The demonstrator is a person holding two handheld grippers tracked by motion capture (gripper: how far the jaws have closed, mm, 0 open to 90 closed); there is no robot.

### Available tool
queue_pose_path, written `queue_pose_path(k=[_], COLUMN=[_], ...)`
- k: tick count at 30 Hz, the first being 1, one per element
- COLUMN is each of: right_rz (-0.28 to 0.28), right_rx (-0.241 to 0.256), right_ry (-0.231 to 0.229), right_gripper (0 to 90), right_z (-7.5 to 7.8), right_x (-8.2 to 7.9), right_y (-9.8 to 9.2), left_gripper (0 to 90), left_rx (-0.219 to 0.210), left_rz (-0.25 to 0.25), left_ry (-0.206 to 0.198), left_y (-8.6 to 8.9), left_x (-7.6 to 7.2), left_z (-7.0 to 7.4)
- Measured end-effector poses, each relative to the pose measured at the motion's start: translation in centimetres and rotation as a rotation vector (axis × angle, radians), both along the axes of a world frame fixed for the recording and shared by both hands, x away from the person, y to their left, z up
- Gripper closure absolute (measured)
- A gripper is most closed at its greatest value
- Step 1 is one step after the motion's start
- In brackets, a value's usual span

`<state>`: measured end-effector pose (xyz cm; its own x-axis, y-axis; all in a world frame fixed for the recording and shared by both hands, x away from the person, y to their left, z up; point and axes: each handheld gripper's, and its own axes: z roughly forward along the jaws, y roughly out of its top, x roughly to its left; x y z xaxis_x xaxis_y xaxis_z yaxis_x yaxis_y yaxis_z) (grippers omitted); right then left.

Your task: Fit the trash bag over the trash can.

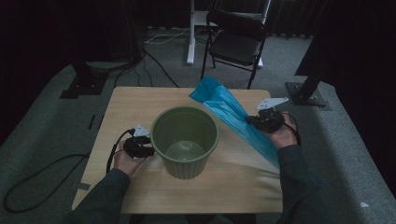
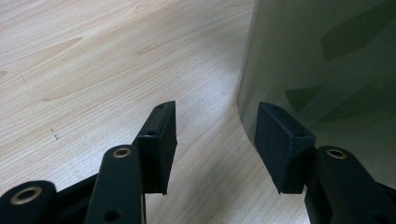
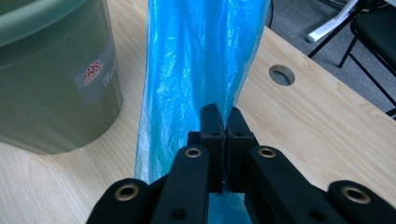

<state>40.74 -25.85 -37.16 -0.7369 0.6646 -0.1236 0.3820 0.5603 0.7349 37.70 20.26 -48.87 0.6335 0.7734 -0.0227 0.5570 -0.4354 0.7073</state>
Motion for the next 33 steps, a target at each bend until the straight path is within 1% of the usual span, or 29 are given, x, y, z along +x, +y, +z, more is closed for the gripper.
queue_pose_path(k=[8,12,15,20,25,33], right_rz=[0.012,0.030,0.047,0.093,0.150,0.231], right_rx=[0.020,0.033,0.032,0.035,0.037,0.072], right_ry=[-0.027,-0.039,-0.045,-0.058,-0.075,-0.086], right_gripper=[89.0,88.9,88.9,88.9,88.9,88.9], right_z=[1.5,2.1,2.5,3.2,4.0,4.7], right_x=[-0.7,-1.3,-1.9,-3.1,-4.2,-5.6], right_y=[-0.9,-1.4,-1.6,-1.7,-1.7,-1.9], left_gripper=[48.7,48.7,48.7,48.7,48.7,48.7], left_rx=[0.002,0.001,0.003,0.005,0.007,0.005], left_rz=[-0.002,-0.001,-0.002,-0.004,-0.005,-0.004], left_ry=[0.001,0.000,0.003,0.003,0.003,0.002], left_y=[0.0,0.0,0.0,-0.1,-0.1,-0.1], left_x=[0.0,0.0,0.0,0.0,0.0,0.0], left_z=[0.0,0.0,0.0,0.0,-0.1,0.0])
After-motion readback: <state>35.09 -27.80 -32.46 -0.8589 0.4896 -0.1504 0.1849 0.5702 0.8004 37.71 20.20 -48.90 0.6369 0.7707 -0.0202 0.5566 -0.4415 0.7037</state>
